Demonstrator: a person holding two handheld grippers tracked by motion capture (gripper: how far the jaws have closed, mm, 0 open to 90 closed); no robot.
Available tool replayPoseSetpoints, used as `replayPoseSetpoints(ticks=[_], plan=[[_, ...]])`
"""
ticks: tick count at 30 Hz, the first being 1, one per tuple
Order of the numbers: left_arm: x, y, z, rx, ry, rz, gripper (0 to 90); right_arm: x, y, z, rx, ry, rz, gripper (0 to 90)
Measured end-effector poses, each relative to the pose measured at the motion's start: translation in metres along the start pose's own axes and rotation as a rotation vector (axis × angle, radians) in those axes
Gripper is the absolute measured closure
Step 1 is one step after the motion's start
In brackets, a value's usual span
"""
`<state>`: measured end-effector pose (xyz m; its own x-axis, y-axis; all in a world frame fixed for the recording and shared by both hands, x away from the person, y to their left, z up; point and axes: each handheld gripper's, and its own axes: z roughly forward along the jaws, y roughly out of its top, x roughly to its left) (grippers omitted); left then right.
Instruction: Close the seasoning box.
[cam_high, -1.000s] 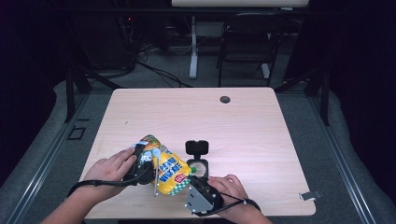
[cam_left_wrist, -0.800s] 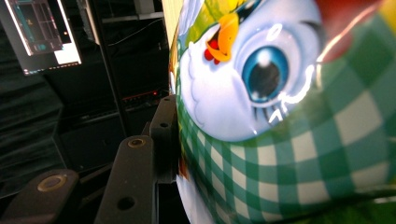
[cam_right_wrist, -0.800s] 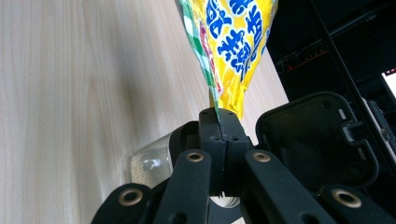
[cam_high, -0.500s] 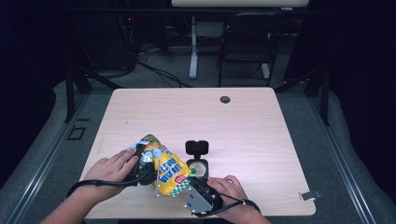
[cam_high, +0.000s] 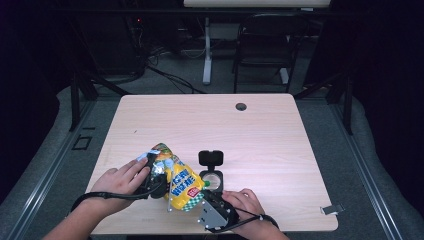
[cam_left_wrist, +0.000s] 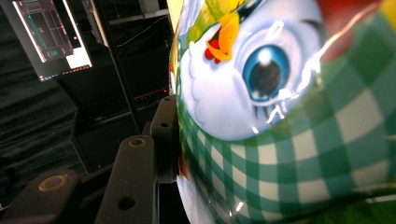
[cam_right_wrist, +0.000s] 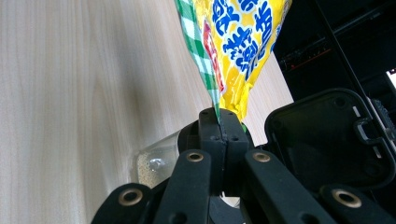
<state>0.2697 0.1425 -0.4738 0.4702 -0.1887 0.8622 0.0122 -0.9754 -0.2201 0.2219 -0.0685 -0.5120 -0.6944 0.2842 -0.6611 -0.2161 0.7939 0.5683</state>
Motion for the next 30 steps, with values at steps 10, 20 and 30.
replayPoseSetpoints(ticks=[10,20,30], plan=[[0.003,0.0039,0.0008,0.004,0.013,0.033,61.0,-0.0001,-0.0026,0.0021,0.004,0.005,0.013,90.0],[0.0041,0.0063,0.0014,0.006,0.012,0.038,62.1,0.0003,-0.0048,0.0037,0.004,0.009,0.032,90.0],[0.0045,0.0089,0.0005,0.01,0.03,0.059,62.5,0.0012,-0.007,0.0058,-0.003,0.008,0.045,90.0]])
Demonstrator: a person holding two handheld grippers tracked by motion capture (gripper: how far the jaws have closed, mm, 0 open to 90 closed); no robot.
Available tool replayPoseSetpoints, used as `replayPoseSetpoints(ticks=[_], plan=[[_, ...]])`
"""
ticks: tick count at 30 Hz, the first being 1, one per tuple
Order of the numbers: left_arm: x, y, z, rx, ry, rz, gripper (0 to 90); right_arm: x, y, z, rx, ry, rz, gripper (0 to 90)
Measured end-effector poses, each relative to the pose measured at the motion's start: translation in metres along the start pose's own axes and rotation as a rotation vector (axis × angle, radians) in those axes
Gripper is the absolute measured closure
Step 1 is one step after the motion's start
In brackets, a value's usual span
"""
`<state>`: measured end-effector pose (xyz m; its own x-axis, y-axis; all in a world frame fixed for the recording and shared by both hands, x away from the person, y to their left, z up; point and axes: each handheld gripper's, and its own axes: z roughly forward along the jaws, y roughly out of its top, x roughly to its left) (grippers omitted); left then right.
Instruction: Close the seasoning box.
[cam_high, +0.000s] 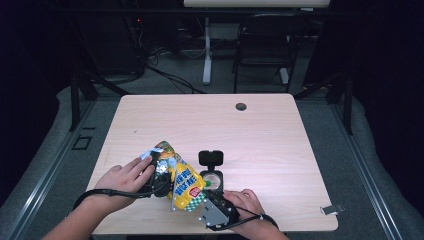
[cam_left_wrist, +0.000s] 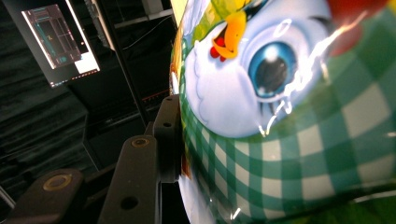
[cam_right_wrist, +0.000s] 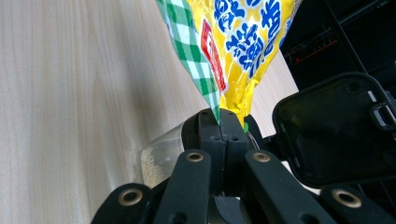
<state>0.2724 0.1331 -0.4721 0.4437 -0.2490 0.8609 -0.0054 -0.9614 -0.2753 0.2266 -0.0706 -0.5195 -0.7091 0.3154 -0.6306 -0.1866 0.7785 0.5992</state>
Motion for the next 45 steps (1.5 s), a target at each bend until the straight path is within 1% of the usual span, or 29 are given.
replayPoseSetpoints(ticks=[1,2,5,6,7,12,13,14,17,18,19,26,27,29,30,31,33,35,37,45], plan=[[-0.0002,0.0008,-0.0006,0.004,0.003,0.006,62.5,-0.0006,0.0,-0.0005,0.011,0.0,-0.01,90.0],[-0.0002,0.0008,-0.0006,0.004,0.003,0.006,62.6,-0.0004,-0.0003,-0.0003,0.01,0.002,-0.01,90.0],[0.0,0.0025,-0.0018,0.007,0.019,0.024,62.5,0.0003,-0.0011,0.0002,0.009,0.001,-0.005,90.0],[0.0,0.0028,-0.0018,0.009,0.021,0.028,62.6,0.0009,-0.0013,0.001,0.001,0.0,0.003,90.0],[0.0,0.003,-0.0019,0.009,0.021,0.029,62.5,0.0001,-0.0014,0.0002,0.017,0.005,-0.01,90.0],[0.0004,0.0037,-0.0019,0.011,0.015,0.03,62.6,0.0004,-0.002,0.0006,0.019,0.005,-0.006,90.0],[0.0005,0.0037,-0.0019,0.01,0.016,0.03,62.6,-0.0001,-0.0018,0.0002,0.026,0.005,-0.012,90.0],[0.0006,0.0038,-0.002,0.01,0.016,0.031,62.6,0.0005,-0.0022,0.0008,0.017,0.003,-0.003,90.0],[0.0009,0.0041,-0.0022,0.01,0.018,0.032,62.6,0.0002,-0.002,0.0003,0.025,0.002,-0.009,90.0],[0.0016,0.0048,-0.0027,0.013,0.021,0.041,62.6,0.0001,-0.0022,0.0004,0.026,0.001,-0.012,90.0],[0.002,0.005,-0.0029,0.014,0.021,0.041,62.6,0.0005,-0.0026,0.001,0.018,0.003,-0.003,90.0],[0.0042,0.0066,-0.0031,0.017,0.015,0.054,62.6,0.0002,-0.0039,0.001,0.021,0.003,0.001,90.0],[0.0045,0.0069,-0.0031,0.017,0.014,0.054,62.6,0.0005,-0.0044,0.0014,0.016,0.004,0.008,90.0],[0.0049,0.0077,-0.0032,0.022,0.013,0.061,62.6,0.0002,-0.0049,0.0013,0.022,0.002,0.003,90.0],[0.005,0.0081,-0.0032,0.022,0.01,0.058,62.6,0.0005,-0.0054,0.0019,0.015,0.003,0.01,90.0],[0.0049,0.0084,-0.003,0.022,0.012,0.06,62.6,0.0003,-0.0057,0.0018,0.021,0.002,0.009,90.0],[0.005,0.0087,-0.003,0.019,0.013,0.058,62.6,0.0004,-0.0066,0.0024,0.016,-0.002,0.015,90.0],[0.0058,0.0093,-0.0028,0.02,0.015,0.065,62.6,0.0008,-0.007,0.0029,0.012,-0.002,0.022,90.0],[0.0065,0.0095,-0.0028,0.023,0.015,0.069,62.7,0.0002,-0.0069,0.0026,0.022,-0.001,0.016,90.0],[0.0085,0.0094,-0.0032,0.021,0.011,0.068,62.9,0.0006,-0.0067,0.0032,0.018,-0.004,0.022,90.0]])
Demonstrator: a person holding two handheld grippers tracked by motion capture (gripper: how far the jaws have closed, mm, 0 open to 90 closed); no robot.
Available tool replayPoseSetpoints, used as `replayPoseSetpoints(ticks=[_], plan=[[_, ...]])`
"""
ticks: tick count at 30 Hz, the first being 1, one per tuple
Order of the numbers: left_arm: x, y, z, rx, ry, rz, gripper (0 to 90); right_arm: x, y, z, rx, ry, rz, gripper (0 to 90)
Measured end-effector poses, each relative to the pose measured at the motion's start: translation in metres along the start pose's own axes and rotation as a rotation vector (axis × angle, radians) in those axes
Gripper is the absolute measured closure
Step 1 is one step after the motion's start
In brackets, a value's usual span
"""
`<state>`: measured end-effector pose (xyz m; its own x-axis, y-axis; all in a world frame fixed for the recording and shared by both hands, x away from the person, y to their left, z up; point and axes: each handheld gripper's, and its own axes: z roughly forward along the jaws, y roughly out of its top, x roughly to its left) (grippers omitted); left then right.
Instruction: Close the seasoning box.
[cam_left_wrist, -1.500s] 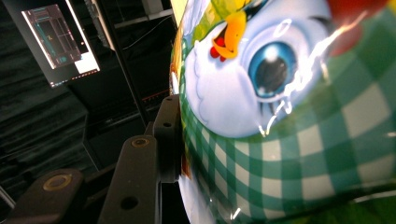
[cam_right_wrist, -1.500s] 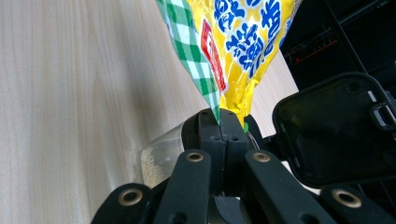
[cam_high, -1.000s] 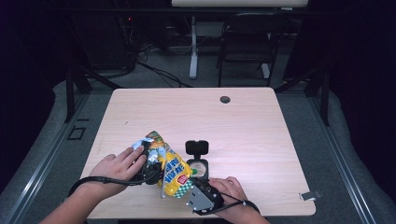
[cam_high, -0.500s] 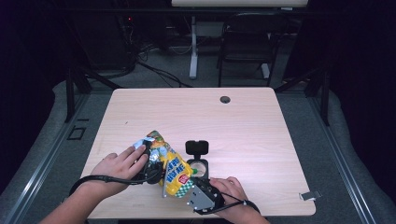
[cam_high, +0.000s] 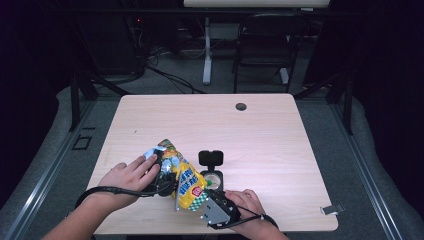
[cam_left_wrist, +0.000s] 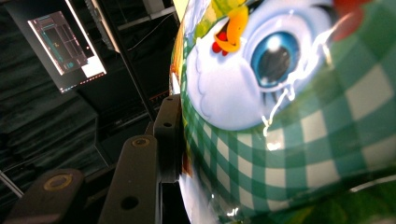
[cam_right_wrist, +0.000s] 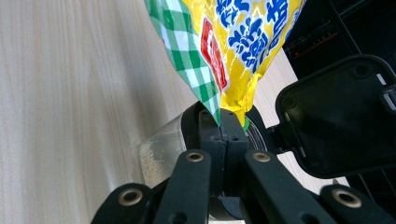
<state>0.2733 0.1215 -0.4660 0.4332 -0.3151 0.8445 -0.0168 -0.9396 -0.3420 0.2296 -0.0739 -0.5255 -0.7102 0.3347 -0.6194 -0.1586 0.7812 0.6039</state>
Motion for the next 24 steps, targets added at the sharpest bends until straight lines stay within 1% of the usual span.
replayPoseSetpoints(ticks=[1,3,5,6,12,18,24], plan=[[0.0,0.0,0.0,0.0,0.0,0.0,62.9,0.0,0.0,0.0,0.0,0.0,0.0,90.0],[0.0021,0.0003,-0.0006,0.009,0.004,0.013,63.0,0.0001,0.0002,0.0005,-0.004,-0.002,0.003,90.0],[0.0024,0.0004,-0.0006,0.01,0.004,0.013,63.8,-0.0004,0.0006,0.0002,0.003,-0.002,-0.003,90.0],[0.0034,0.0003,-0.0008,0.001,0.002,0.005,64.5,-0.0004,0.0005,0.0006,0.002,-0.003,-0.001,90.0],[0.0037,0.0013,-0.0009,0.004,0.006,0.01,65.0,-0.0002,0.0003,0.0012,-0.001,-0.003,0.008,90.0],[0.0052,0.0021,-0.003,0.013,0.018,0.03,65.2,-0.0005,-0.0003,0.0011,0.0,0.0,0.012,90.0],[0.0049,0.0024,-0.0038,0.016,0.029,0.04,65.2,0.0,-0.0003,0.0016,-0.005,-0.003,0.016,90.0]])
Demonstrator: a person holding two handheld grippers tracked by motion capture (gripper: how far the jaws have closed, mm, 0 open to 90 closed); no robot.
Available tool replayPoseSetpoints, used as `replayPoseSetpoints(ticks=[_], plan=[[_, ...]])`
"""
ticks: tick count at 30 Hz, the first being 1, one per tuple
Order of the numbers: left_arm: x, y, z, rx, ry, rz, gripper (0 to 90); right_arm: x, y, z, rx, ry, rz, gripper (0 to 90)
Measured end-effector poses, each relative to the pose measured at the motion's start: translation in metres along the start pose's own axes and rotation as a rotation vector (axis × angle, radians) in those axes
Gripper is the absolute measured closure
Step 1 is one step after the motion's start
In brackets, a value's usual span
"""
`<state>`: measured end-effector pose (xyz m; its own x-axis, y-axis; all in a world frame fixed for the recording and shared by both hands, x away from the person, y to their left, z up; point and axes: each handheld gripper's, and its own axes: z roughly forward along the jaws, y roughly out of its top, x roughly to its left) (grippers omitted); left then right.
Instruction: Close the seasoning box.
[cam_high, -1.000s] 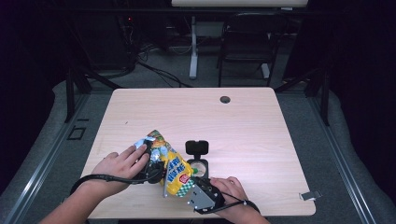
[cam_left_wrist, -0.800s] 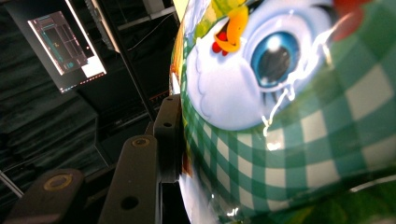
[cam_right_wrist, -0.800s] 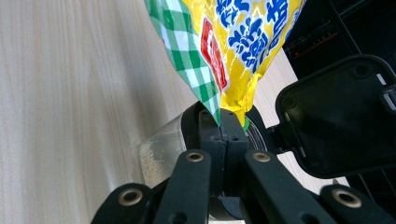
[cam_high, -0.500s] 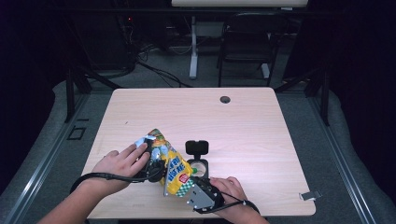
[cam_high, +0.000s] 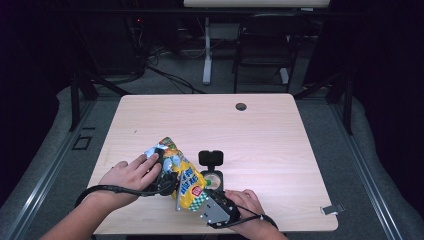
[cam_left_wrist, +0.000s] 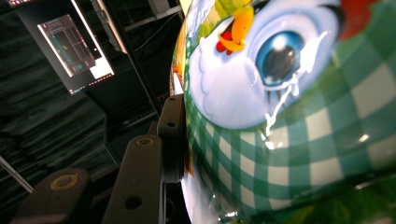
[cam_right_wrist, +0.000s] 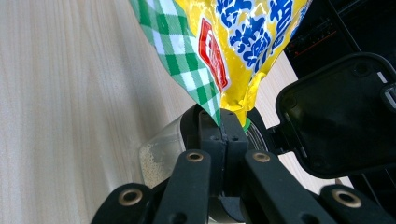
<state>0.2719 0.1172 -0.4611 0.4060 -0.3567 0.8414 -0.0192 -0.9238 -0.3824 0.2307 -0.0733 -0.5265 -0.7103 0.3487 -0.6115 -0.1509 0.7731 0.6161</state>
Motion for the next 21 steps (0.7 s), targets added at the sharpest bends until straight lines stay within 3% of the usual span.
replayPoseSetpoints(ticks=[21], plan=[[0.0009,0.0009,-0.0042,-0.001,0.045,0.033,65.3,0.0004,0.0,0.0003,-0.007,-0.003,0.004,90.0]])
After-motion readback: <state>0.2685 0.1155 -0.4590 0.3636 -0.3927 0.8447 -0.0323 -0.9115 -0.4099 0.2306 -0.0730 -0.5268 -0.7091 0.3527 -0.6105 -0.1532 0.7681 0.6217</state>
